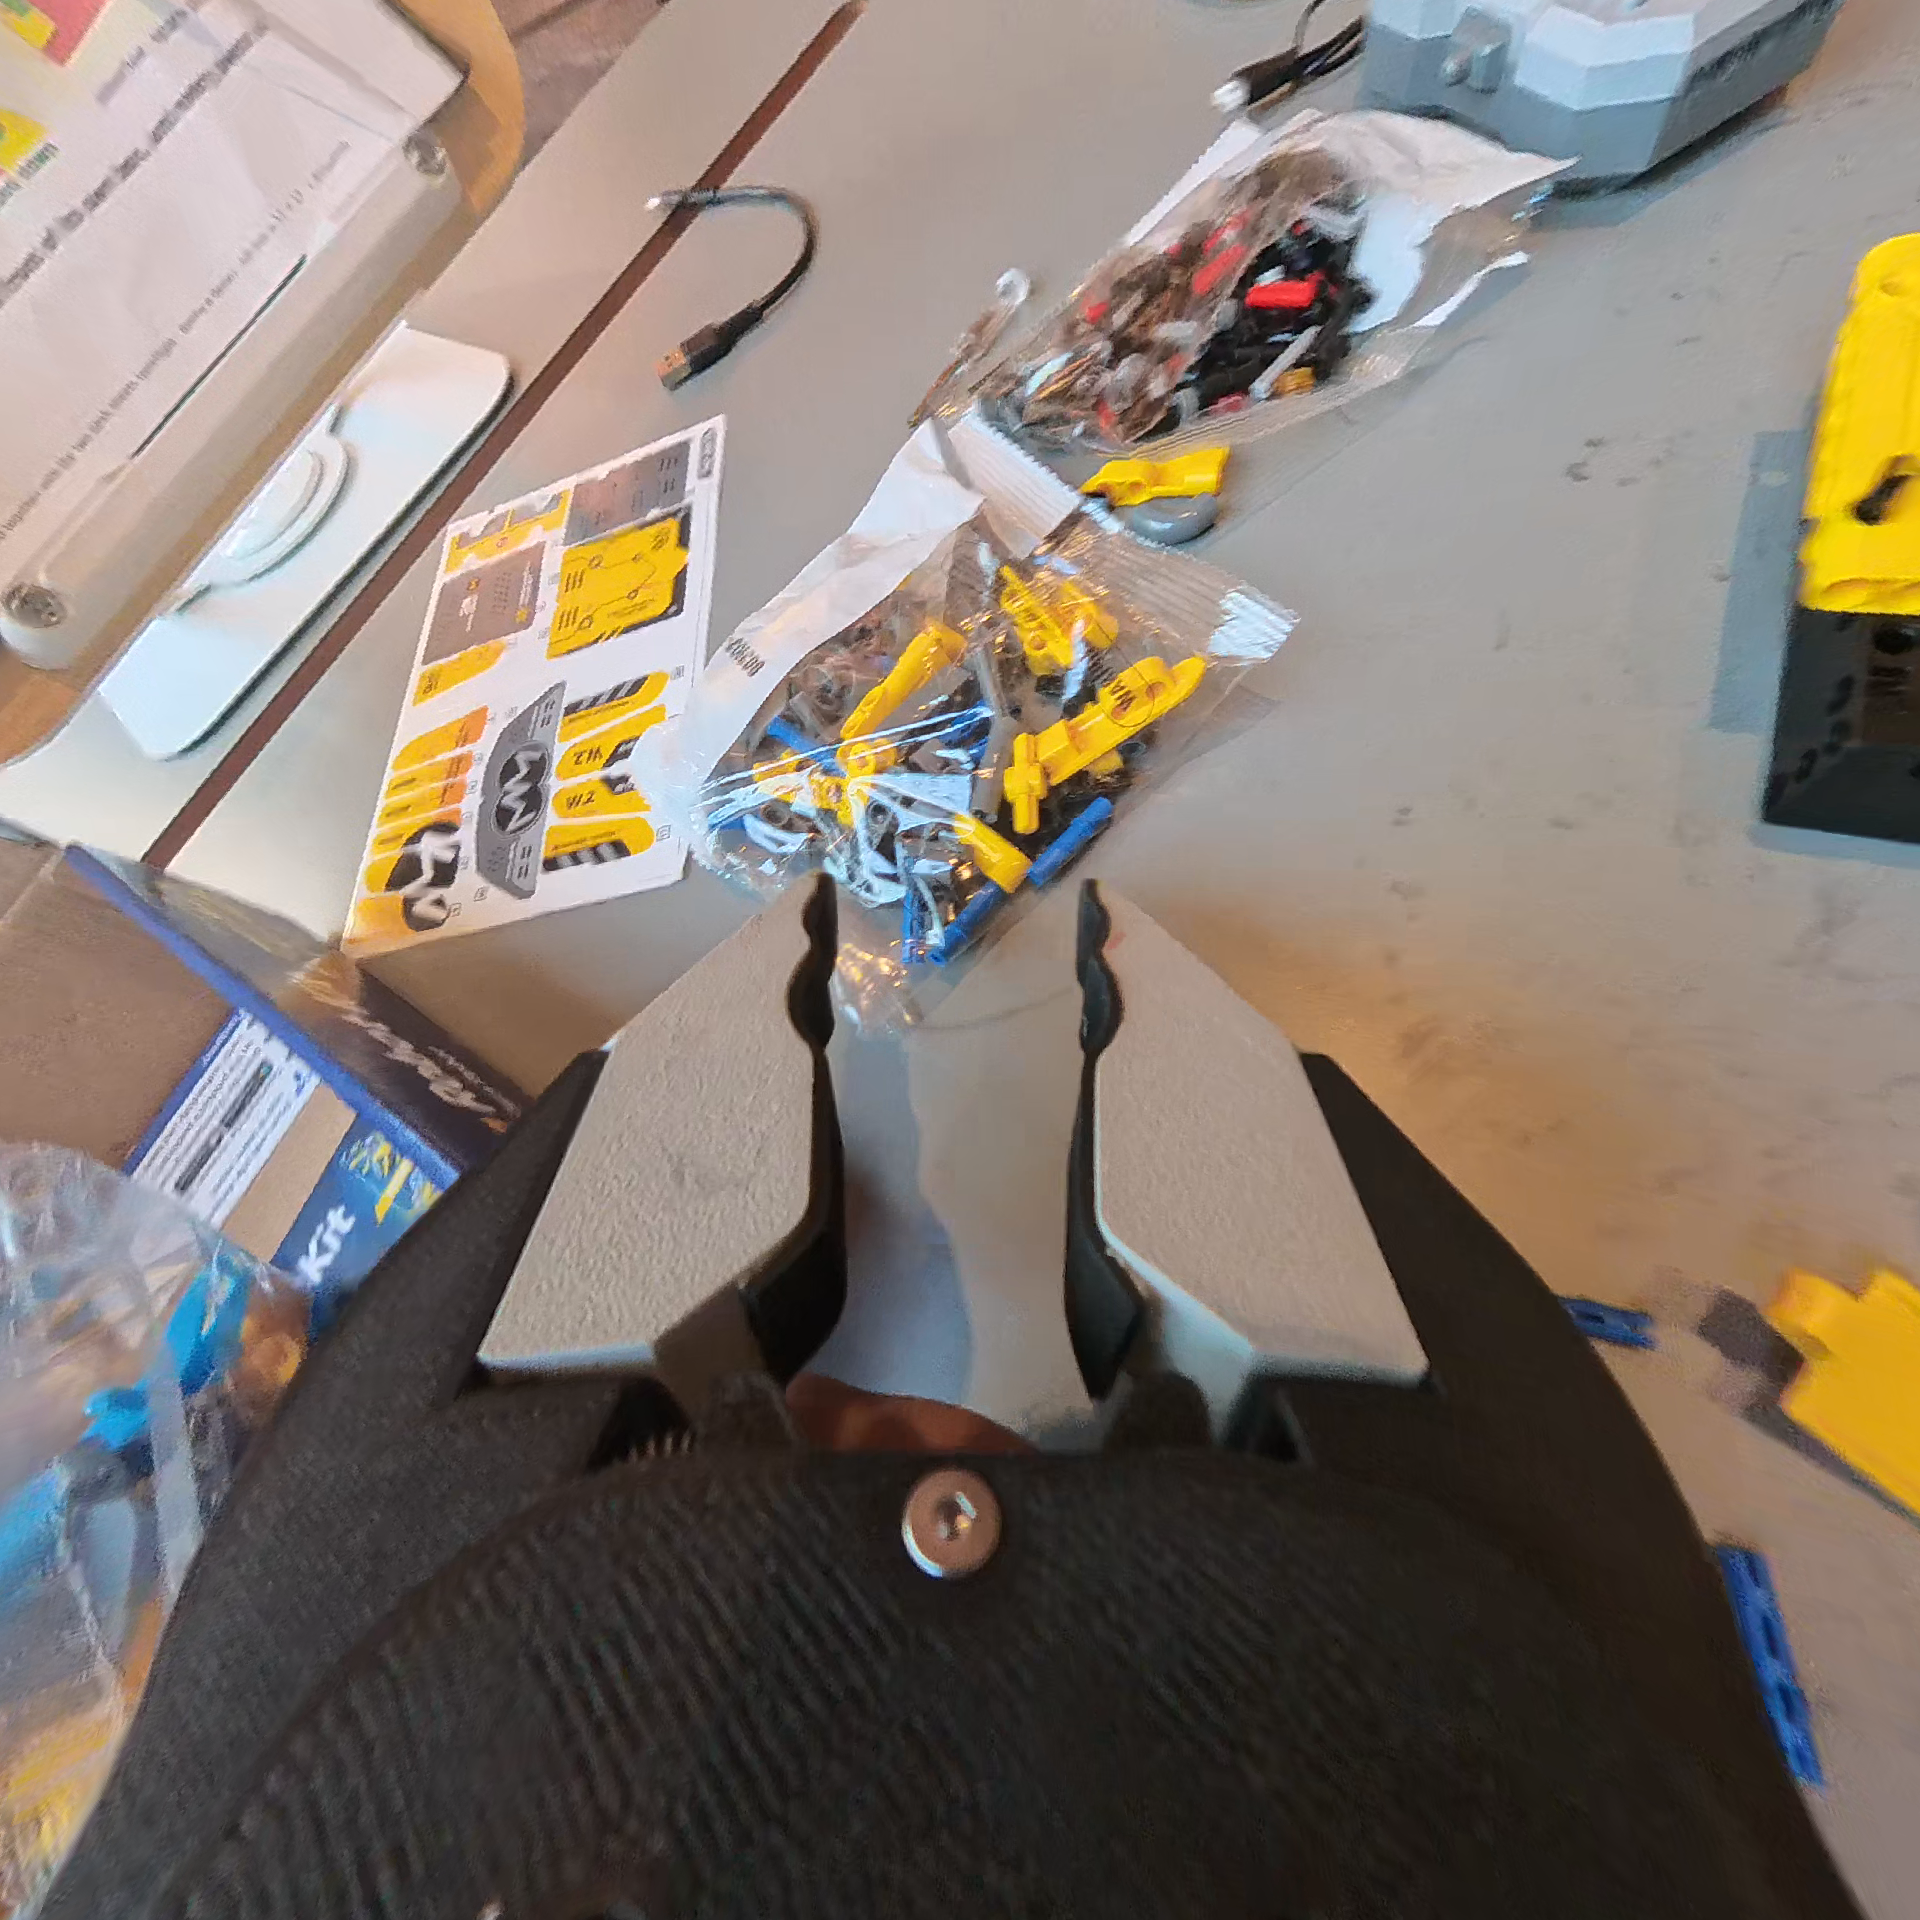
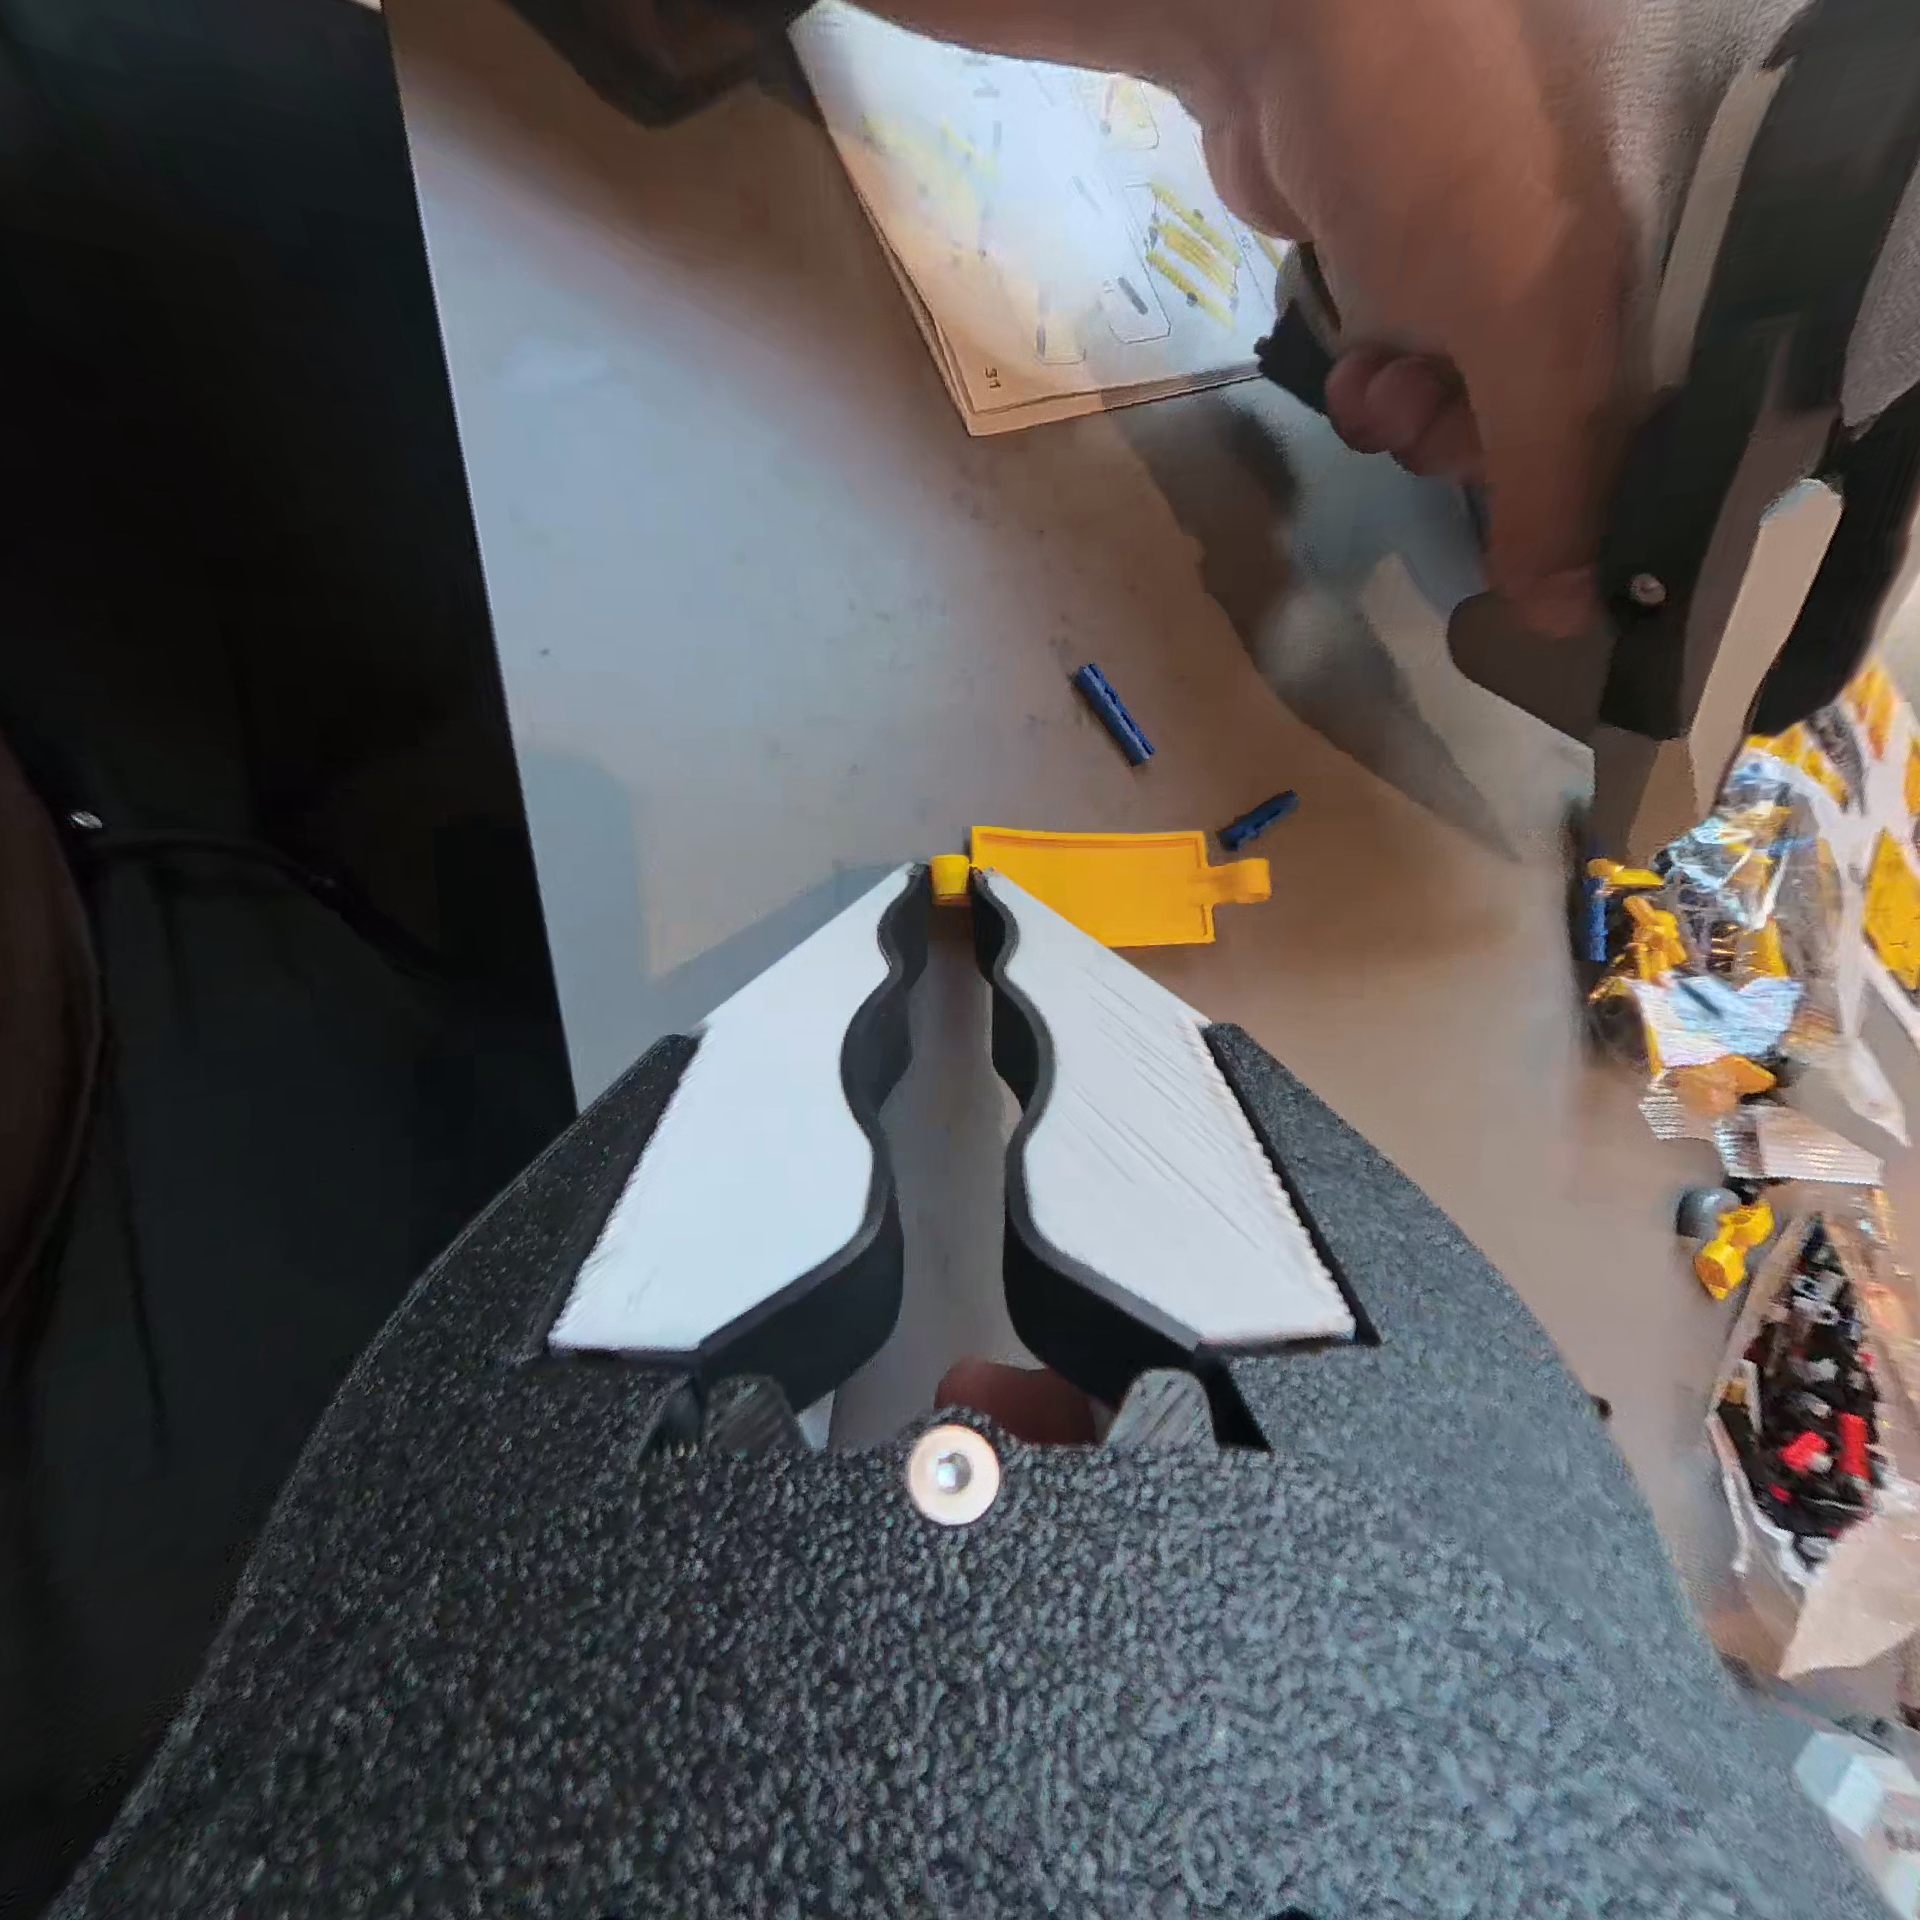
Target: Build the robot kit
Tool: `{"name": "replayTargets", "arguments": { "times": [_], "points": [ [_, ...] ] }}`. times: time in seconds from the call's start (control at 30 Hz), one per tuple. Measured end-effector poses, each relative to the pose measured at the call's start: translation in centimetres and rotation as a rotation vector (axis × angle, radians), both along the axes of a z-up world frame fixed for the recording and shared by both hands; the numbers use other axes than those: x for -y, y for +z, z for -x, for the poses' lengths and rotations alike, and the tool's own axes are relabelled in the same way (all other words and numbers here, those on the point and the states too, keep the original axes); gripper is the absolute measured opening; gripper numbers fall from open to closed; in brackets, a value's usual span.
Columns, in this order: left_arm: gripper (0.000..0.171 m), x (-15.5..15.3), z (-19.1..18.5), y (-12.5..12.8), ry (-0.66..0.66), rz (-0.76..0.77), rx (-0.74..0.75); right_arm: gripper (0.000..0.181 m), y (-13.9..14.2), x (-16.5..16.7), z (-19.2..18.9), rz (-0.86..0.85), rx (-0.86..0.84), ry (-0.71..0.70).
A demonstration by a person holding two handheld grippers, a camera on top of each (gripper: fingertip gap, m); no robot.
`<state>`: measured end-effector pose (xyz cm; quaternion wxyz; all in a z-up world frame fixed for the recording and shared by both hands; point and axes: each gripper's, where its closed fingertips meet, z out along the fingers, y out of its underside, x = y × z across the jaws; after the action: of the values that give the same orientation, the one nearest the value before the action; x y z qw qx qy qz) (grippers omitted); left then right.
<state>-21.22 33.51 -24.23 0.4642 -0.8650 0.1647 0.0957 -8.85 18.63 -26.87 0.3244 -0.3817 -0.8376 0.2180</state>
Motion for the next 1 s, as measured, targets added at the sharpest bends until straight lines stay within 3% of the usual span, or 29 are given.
{"name": "replayTargets", "arguments": {
  "times": [0.13,0.33,0.5,0.57,0.67,0.87,0.93,1.0],
  "points": [
    [0.041,0.9,-2.6,1.2,-0.176,-0.024,0.054,0.007,0.1,-0.3,-0.8,-0.088,-0.023,0.032],
    [0.051,4.5,-8.6,2.1,-0.497,0.109,0.408,0.007,3.1,-2.9,-1.4,-0.432,-0.155,0.068],
    [0.045,6.0,-11.1,4.8,-0.640,0.080,0.633,0.007,6.3,-5.9,-1.4,-0.665,-0.277,0.025],
    [0.055,6.9,-12.0,6.2,-0.712,0.071,0.722,0.007,6.8,-6.6,-1.4,-0.692,-0.296,-0.001],
    [0.054,7.0,-12.2,7.4,-0.729,0.039,0.778,0.007,7.0,-7.0,-1.3,-0.721,-0.310,-0.020],
    [0.026,6.9,-13.4,6.2,-0.734,0.081,0.741,0.007,7.2,-6.8,-0.3,-0.810,-0.339,0.004],
    [0.007,6.2,-13.0,5.4,-0.684,0.074,0.668,0.007,7.1,-7.0,-0.1,-0.826,-0.330,0.012],
    [0.000,6.1,-12.8,6.0,-0.692,0.041,0.680,0.008,7.3,-7.5,0.0,-0.826,-0.327,-0.007]
  ]
}}
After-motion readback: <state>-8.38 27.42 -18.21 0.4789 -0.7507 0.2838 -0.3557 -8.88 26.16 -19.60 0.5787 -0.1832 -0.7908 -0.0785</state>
